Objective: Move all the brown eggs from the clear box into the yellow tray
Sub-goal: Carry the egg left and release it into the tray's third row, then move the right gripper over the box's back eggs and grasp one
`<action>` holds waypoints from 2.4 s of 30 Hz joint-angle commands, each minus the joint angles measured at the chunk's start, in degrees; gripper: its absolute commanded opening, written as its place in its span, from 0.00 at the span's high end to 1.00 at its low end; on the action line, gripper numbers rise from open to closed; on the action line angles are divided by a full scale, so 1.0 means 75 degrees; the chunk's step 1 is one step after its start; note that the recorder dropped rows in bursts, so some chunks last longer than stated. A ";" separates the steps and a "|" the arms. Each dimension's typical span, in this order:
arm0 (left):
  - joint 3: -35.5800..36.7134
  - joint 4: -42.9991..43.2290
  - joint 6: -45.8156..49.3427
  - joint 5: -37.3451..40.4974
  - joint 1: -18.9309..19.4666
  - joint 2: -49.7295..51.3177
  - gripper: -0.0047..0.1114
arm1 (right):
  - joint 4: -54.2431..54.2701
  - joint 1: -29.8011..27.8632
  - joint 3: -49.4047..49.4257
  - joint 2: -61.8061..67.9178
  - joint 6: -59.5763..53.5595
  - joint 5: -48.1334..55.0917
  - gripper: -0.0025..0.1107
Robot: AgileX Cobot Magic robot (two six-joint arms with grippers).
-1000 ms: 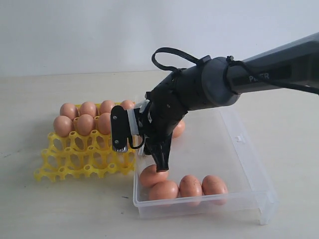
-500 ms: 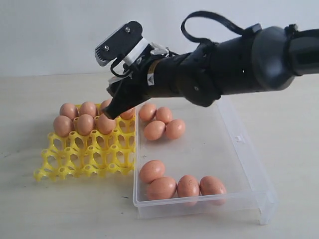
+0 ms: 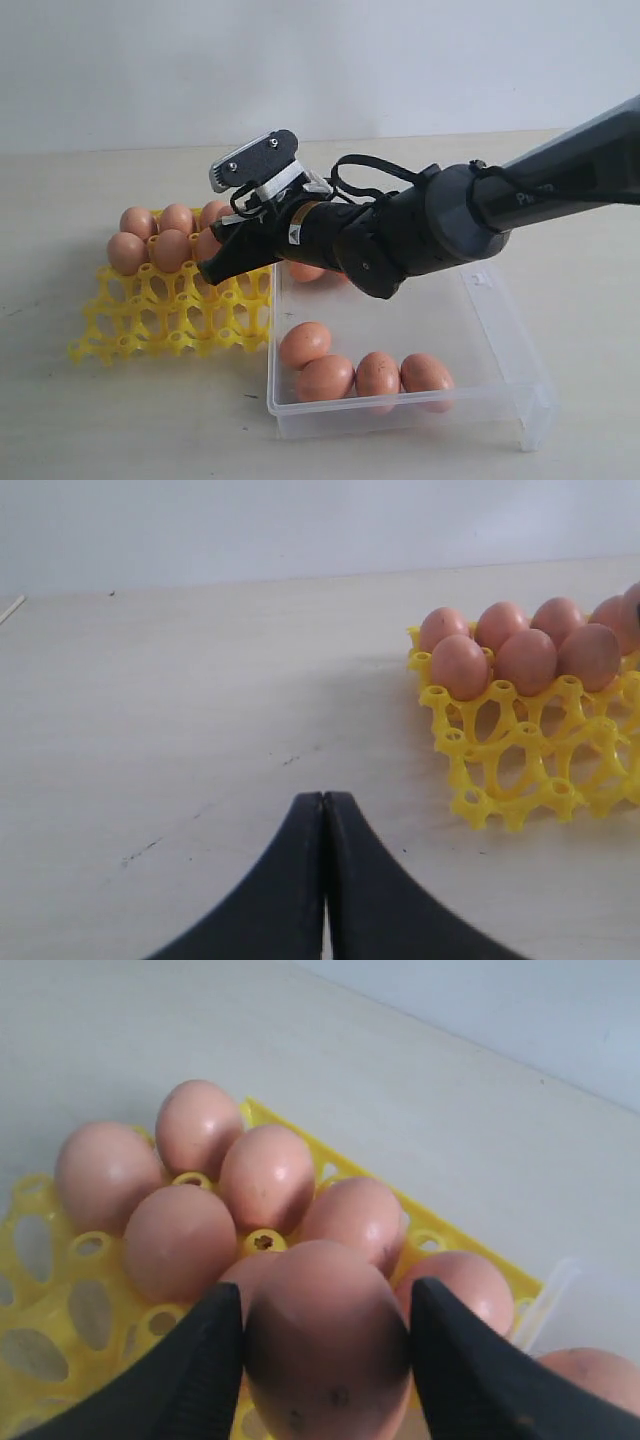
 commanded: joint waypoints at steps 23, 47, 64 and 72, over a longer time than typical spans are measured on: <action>-0.0031 -0.0028 -0.0001 -0.0067 -0.0035 -0.0018 0.96 | 0.0392 -0.0315 -0.0020 -0.1232 0.0234 0.1549 0.46; -0.0031 -0.0028 -0.0001 -0.0067 -0.0035 -0.0018 0.96 | -0.1385 -0.1003 -0.0351 -0.1539 -0.5876 0.5991 0.48; -0.0031 -0.0028 -0.0001 -0.0067 -0.0035 -0.0018 0.96 | -0.1662 -0.1606 -0.0495 -0.1307 0.9954 0.5672 0.51; -0.0031 -0.0028 -0.0001 -0.0067 -0.0035 -0.0018 0.96 | -0.1357 -0.1539 -0.0495 -0.0725 0.9970 0.5132 0.51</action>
